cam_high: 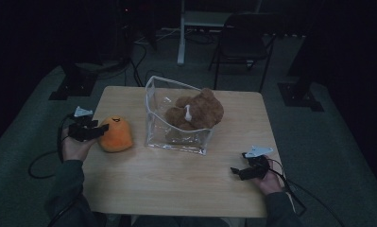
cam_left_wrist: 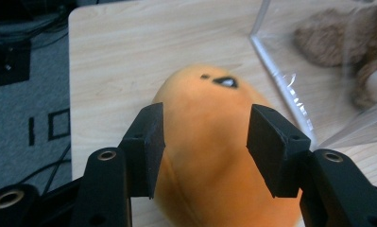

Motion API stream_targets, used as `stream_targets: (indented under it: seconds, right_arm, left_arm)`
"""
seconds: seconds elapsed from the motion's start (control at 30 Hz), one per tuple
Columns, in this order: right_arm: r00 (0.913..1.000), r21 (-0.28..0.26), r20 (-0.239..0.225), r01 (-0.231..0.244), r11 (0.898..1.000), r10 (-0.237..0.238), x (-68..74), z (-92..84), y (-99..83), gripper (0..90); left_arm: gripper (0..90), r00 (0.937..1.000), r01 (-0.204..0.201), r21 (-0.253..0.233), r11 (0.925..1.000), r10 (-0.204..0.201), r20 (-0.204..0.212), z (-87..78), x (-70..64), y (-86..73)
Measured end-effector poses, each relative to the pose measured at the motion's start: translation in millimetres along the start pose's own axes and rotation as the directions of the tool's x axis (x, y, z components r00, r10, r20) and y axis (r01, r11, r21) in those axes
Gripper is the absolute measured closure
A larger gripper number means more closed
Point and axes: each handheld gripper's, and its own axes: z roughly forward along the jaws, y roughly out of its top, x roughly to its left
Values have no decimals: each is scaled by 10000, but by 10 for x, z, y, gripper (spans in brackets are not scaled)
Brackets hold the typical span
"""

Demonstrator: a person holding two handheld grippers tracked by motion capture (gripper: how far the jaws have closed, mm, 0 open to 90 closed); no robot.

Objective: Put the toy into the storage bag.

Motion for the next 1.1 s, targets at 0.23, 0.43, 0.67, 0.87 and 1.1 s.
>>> stream_targets:
  seconds: [0.23, 0.43, 0.67, 0.87, 1.1]
  right_arm:
    - [10000, 0, 1, 0, 10000, 0, 0, 0, 0, 121]
    - [10000, -1, 0, 4, 10000, -4, 0, 0, 0, 121]
    - [10000, -2, 3, 11, 10000, -11, -1, 0, 0, 121]
    - [10000, -3, 0, 1, 10000, -1, 0, 0, 0, 121]
    - [10000, -5, 2, 7, 10000, -7, -1, 0, 0, 121]
  left_arm:
    - [414, 9993, 380, 233, 9990, -380, -36, 134, 29, -74]
    - [254, 9959, 910, 336, 9953, -909, -30, 220, 39, -98]
    - [160, 9861, 858, 562, 9947, -928, 1380, 359, -81, -96]
    - [95, 9855, 248, 701, 9972, -362, 1659, 459, -288, -35]
    - [18, 9954, -199, 1121, 9935, 92, 949, 589, -436, -19]
